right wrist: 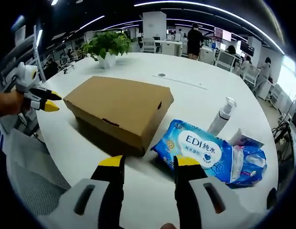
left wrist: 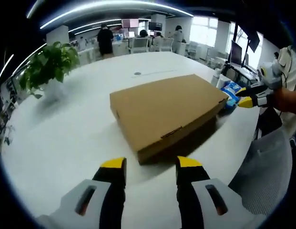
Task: Operate the shoe box by opening the lid, removing the specified soft item, and placing it in the target area until the item is outside and the box remains undamaged.
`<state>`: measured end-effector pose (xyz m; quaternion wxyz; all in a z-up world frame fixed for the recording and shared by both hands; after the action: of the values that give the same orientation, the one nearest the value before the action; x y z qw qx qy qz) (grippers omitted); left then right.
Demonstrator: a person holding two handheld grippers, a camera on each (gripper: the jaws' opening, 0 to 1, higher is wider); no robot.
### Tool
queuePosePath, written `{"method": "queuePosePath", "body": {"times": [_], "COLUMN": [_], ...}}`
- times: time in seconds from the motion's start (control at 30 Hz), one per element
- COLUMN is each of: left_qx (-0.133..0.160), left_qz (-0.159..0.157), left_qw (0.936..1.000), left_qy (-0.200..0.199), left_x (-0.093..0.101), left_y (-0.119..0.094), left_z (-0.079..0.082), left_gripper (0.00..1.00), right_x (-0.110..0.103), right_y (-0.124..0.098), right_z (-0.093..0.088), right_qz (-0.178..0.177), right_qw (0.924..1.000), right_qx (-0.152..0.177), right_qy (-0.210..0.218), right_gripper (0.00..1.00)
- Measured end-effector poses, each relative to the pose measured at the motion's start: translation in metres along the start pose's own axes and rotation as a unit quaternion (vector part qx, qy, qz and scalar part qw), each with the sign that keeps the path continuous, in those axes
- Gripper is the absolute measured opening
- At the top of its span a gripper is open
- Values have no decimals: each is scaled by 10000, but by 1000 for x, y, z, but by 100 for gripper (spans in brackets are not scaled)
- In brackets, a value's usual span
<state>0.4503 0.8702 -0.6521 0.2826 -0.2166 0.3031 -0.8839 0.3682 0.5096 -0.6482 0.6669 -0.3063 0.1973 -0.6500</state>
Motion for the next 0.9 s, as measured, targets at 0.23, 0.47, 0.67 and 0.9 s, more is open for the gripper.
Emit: {"method": "queuePosePath", "body": {"times": [0.23,0.47,0.67,0.9], "left_qx": [127,248,383,538], "left_qz": [24,36,-32,-198], "left_qw": [9999,9997,9993,9984], "left_qy": [42,14,-17,20], "left_x": [6,14,21,30], "left_y": [-10,-21,-33,-45], "left_z": [1,-4,-6,-10], "left_gripper": [44,49,57,71], "right_x": [5,13,21,18], "right_y": [-18,-34,-51,-77], "right_z": [-4,-9,-12,-16], "right_qz": [-196,-438,-762,-992], "right_qw": [9997,9988,9963,9936], "right_qx": [65,125,243,334], "right_qy": [95,203,319,426], "right_gripper": [48,55,72,77]}}
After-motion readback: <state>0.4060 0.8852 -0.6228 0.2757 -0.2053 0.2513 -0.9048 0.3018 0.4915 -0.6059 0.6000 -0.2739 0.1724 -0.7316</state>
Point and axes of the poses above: the point that each gripper's makers call its tool centre point, and the gripper's own axes: y roughly forward along the fingers, x roughly to its right, z roughly out of its top, the point moved 8 cm from there along -y, roughly backward along the fingers, and after that the axes turned 13 degrees about -z, right-handed, at the moved point
